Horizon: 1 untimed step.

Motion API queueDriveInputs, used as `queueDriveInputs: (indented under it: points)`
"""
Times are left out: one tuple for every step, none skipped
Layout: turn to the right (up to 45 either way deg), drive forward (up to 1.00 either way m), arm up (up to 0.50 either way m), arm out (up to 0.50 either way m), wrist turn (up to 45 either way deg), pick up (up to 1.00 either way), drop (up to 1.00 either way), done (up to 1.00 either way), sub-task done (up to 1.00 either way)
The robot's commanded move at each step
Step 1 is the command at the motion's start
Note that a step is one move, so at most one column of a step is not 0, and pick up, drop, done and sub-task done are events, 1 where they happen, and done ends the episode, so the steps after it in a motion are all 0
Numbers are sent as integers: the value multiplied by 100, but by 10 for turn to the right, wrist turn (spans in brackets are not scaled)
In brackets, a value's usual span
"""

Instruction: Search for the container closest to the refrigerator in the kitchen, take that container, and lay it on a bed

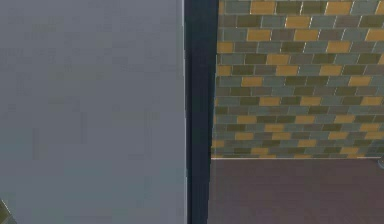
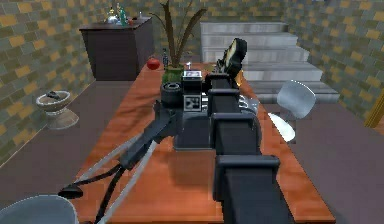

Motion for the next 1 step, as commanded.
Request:
queueDriveInputs:
  points:
    - [0,0,0,-22,0,0,0,0,0]
